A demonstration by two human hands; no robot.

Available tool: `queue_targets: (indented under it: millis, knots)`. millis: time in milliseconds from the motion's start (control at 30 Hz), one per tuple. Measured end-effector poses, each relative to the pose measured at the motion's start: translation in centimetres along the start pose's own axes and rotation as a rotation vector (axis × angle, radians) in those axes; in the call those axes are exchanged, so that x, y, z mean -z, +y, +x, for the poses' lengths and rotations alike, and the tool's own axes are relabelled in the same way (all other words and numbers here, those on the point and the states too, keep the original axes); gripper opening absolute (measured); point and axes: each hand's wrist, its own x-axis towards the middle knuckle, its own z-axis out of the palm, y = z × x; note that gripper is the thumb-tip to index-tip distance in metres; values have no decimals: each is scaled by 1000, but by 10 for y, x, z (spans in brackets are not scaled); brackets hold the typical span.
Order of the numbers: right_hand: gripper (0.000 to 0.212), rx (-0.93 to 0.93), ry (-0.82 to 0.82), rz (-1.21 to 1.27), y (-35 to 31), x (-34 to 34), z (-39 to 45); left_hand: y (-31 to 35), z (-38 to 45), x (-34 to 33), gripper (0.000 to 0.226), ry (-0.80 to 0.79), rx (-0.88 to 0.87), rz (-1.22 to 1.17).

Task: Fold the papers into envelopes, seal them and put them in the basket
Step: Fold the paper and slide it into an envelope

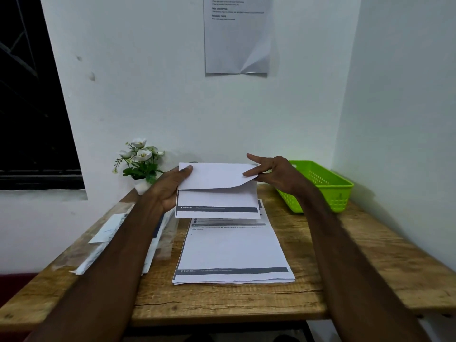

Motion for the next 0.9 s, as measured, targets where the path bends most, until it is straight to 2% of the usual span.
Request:
queue_targets:
  millis: [100,167,267,333,433,700,900]
  knots:
    - [50,-43,-11,-19,-1,0,0,0,0,1,27,3,-34,-18]
    - [60,-56,112,-16,-4,-1,1,0,2,2,26,-1,-53,-5]
    - [52,-19,360,1,-13,-9,7,0,3,1,31,-3,-70,27]
    - [38,26,402,-23,-20,-20,12,-2,2,-3,35,-16,-68,51]
    - [19,85,357,-122,-31,-44,23,-4,0,-11,35,-52,-65,82]
    - [40,19,261,-406,-49,-81,47,-7,-4,-18,37,-117,-102,91]
    - [28,-47,210,-393,-39,-63,45,-1,-3,-12,25,-37,-111,71]
